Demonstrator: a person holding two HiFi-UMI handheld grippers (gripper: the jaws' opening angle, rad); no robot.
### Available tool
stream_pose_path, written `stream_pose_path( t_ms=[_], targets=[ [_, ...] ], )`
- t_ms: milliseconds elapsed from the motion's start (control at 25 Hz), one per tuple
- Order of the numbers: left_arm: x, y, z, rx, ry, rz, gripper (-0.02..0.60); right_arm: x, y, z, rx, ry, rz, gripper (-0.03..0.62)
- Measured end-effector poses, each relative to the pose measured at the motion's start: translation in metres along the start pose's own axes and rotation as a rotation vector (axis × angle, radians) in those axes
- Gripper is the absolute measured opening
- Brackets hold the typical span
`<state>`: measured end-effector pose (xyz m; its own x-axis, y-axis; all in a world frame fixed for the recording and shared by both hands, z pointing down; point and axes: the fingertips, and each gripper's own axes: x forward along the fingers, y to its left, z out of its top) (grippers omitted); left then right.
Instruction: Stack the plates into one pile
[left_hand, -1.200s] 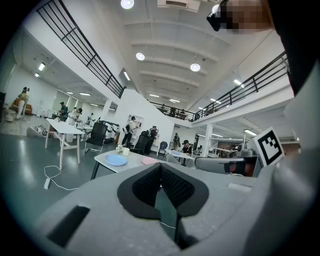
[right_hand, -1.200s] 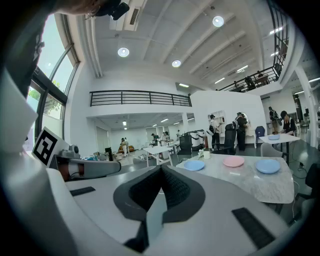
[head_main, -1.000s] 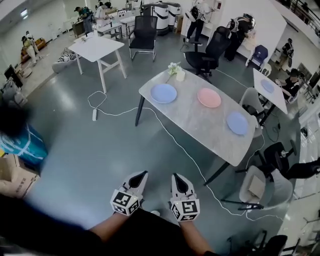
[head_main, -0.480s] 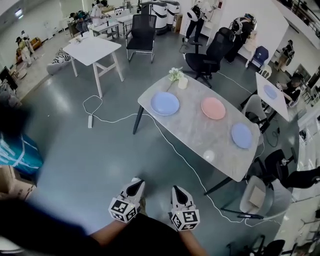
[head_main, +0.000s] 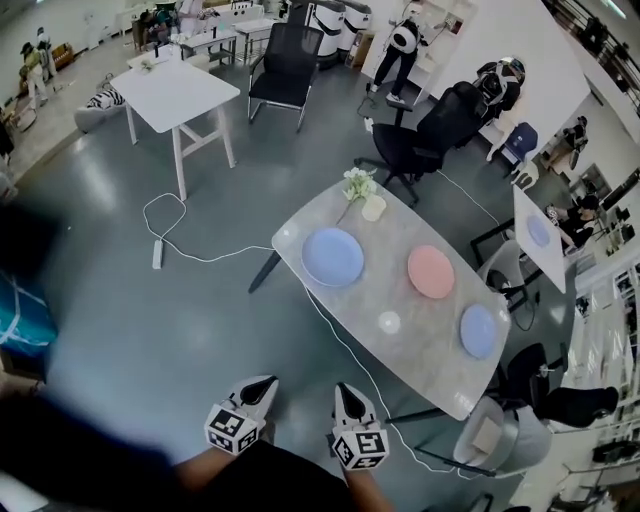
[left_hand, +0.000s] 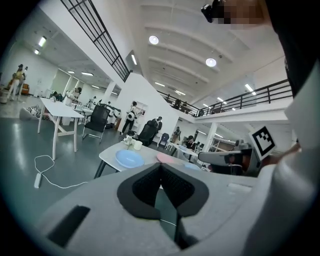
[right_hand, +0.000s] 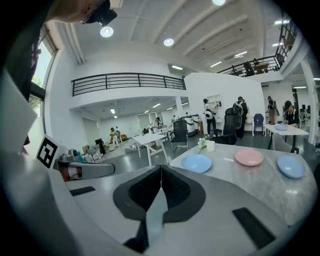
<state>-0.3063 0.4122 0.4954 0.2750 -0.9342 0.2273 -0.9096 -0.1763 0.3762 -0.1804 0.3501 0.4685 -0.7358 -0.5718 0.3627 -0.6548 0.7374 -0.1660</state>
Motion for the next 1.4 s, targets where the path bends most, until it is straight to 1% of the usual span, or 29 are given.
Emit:
stream_pose_path(
  t_ms=[120,200,360,480,640,800,920,1080,1240,1400],
  targets=[
    [0.015,0.027,0.022,0.02,0.004,-0.039,0.015,0.025,0.002,0.021,-0.004,-0.02,-0.054,0.012],
    [0.025,0.044,0.039,0.029,-0.004,-0.046,0.015,0.038,0.002,0.03,0.006,-0.021,-0.077,0.012],
    [0.047,0.073,0.057,0.022,-0.022,-0.033,0.015,0.058,-0.012,0.032,0.024,-0.014,-0.118,0.012],
    [0.062,0.089,0.065,0.021,-0.024,-0.026,0.015,0.069,-0.028,0.039,0.043,-0.046,-0.15,0.012],
    [0.084,0.111,0.072,0.026,-0.011,-0.017,0.015,0.087,-0.058,0.05,0.116,-0.088,-0.206,0.012],
    [0.109,0.132,0.074,0.042,0.014,-0.002,0.015,0.119,-0.082,0.063,0.141,-0.117,-0.199,0.012],
    [0.13,0.148,0.084,0.046,0.015,0.02,0.015,0.145,-0.099,0.078,0.14,-0.135,-0.18,0.012],
    [0.176,0.169,0.1,0.043,0.032,0.029,0.015,0.192,-0.139,0.088,0.122,-0.103,-0.164,0.012],
    [0.215,0.196,0.097,0.021,0.095,0.057,0.015,0.233,-0.188,0.082,0.138,-0.032,-0.157,0.012],
    [0.269,0.232,0.087,-0.046,0.167,0.091,0.015,0.28,-0.235,0.062,0.195,0.066,-0.147,0.014]
  ],
)
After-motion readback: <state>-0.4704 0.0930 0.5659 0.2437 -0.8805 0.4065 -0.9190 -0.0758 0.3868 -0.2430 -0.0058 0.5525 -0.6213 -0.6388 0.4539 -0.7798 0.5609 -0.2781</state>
